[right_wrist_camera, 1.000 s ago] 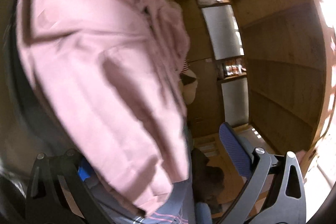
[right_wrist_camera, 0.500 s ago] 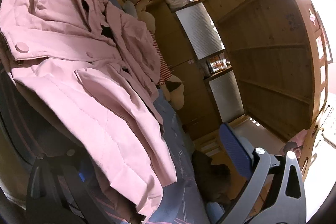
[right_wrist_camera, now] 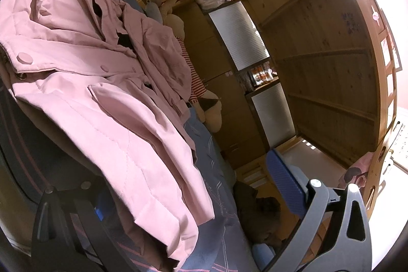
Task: Fold large clothes
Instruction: 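Grasp the jacket hem with the right tool while the left tool hovers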
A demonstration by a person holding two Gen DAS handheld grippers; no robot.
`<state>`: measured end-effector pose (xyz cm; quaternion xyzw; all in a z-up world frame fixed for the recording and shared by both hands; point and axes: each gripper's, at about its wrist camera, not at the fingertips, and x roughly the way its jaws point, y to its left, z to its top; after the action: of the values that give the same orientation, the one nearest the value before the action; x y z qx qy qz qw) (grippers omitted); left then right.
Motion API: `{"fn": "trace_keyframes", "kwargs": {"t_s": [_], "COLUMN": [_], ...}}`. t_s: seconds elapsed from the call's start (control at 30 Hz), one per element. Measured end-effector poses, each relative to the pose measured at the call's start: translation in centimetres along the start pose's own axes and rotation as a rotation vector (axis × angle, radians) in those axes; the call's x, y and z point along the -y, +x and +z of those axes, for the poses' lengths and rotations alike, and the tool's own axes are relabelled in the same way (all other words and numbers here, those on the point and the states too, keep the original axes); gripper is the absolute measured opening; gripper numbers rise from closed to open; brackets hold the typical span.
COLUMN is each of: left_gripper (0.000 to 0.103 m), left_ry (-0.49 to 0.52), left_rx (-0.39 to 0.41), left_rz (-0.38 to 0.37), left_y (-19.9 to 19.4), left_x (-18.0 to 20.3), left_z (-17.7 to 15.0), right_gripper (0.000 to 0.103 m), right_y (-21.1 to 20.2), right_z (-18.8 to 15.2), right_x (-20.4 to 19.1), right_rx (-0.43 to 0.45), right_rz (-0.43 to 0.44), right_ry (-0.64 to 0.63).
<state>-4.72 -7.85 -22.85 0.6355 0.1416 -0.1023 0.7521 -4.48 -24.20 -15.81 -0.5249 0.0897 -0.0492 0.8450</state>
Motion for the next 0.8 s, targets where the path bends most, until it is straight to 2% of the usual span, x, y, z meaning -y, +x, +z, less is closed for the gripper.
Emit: {"fn": "trace_keyframes", "kwargs": {"t_s": [0.13,0.4,0.6,0.8], "left_gripper": [0.101,0.101,0.101,0.101], "left_ry": [-0.116,-0.03,-0.152,-0.158], "left_rx": [-0.012,-0.063,-0.141,-0.117], "left_rz": [0.018,0.05,0.135,0.168], "left_y": [-0.2,0.8,2.8,2.7], "left_x": [-2.4,-0.8,-3.8,-4.1], "left_z": [-0.3,-0.5,-1.2,-1.1], "right_gripper": [0.102,0.102,0.102,0.102], "right_y": [0.2,0.4,0.4,0.4], "right_z": [0.1,0.3,0.4,0.3], "right_x": [0.5,1.0,1.2,0.7], "right_rx": [-0.004,-0.005,-0.012,-0.034], "right_rz": [-0.003,-0.004,0.003,0.019], "right_ry": [0.014,0.032,0.035,0.001]}}
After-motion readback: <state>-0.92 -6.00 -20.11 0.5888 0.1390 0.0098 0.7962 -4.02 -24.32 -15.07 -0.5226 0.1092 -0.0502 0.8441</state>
